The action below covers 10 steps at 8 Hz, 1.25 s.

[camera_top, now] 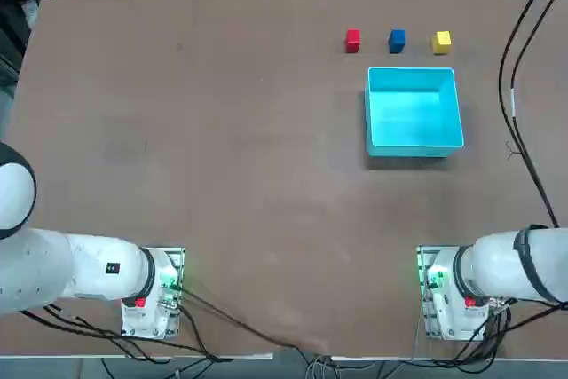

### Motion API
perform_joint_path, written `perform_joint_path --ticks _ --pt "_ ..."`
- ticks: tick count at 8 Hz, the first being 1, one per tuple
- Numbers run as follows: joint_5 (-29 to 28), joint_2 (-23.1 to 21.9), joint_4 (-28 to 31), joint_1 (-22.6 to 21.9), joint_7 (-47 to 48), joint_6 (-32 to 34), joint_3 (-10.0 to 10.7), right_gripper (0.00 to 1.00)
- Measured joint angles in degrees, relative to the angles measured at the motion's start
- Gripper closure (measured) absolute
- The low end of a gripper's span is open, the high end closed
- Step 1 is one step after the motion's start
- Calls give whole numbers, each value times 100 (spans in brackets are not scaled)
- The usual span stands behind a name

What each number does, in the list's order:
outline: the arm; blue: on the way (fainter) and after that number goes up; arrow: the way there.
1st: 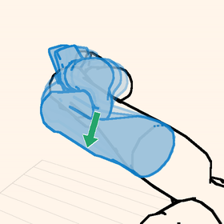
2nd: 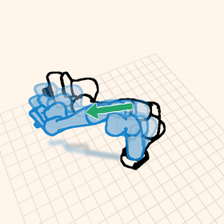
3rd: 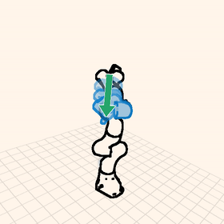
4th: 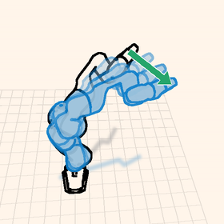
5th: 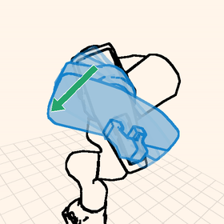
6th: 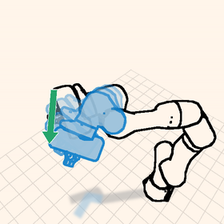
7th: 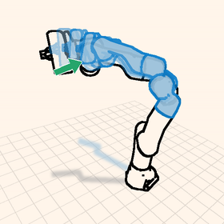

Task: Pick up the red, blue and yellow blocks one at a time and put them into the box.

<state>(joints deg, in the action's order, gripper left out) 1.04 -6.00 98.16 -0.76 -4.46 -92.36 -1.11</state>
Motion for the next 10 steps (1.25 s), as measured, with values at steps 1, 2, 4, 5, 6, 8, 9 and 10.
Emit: perform_joint_path --ticks 1,2,4,5,6,8,9,10 --pt "0 2 -6 -2 0 -15 -4 0" --pt "0 14 -9 -5 0 -30 -22 0" --pt "0 109 -17 -10 0 -36 -51 0" --pt "0 209 -58 -11 0 -52 -57 0" --pt "-1 344 -138 -12 2 -78 -64 0" --pt "-96 674 -252 -30 5 -209 -86 0" --pt "-218 932 -344 -122 32 -353 -126 0" --pt "-289 1266 -485 -313 64 -532 -157 0"
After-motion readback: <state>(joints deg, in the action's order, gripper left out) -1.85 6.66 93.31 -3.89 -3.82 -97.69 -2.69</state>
